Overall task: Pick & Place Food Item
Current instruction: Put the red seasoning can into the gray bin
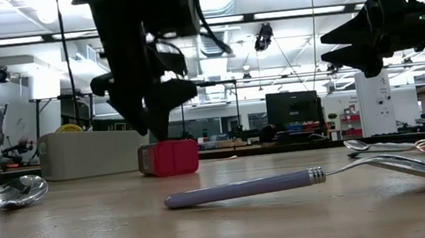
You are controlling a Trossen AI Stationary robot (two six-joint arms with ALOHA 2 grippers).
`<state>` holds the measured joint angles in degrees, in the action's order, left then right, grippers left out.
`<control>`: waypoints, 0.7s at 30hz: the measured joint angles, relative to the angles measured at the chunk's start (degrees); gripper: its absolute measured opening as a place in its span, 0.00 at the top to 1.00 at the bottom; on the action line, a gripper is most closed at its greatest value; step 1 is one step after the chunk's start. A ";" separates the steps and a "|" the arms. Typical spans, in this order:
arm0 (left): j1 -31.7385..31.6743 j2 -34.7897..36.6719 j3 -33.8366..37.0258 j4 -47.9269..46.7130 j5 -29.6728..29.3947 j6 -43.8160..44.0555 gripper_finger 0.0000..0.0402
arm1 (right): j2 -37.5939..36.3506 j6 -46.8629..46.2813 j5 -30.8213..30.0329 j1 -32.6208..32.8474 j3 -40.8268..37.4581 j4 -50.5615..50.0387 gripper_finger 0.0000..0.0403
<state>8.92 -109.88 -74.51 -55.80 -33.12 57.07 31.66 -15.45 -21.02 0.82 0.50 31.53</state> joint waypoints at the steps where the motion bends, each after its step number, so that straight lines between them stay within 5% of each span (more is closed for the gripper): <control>1: 0.07 0.81 -0.10 0.10 0.73 -0.78 0.42 | 0.00 0.01 0.00 0.02 0.01 0.00 0.31; 14: 0.00 11.21 -0.32 10.44 3.37 -2.64 0.42 | 0.00 0.01 0.00 0.00 0.00 0.01 0.31; 21: -0.02 12.45 -0.42 9.90 2.74 20.01 0.42 | 0.00 0.01 0.00 0.02 -0.01 0.00 0.31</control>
<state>8.91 -97.43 -74.94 -45.90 -30.37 77.09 31.66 -15.44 -21.02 0.84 0.49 31.53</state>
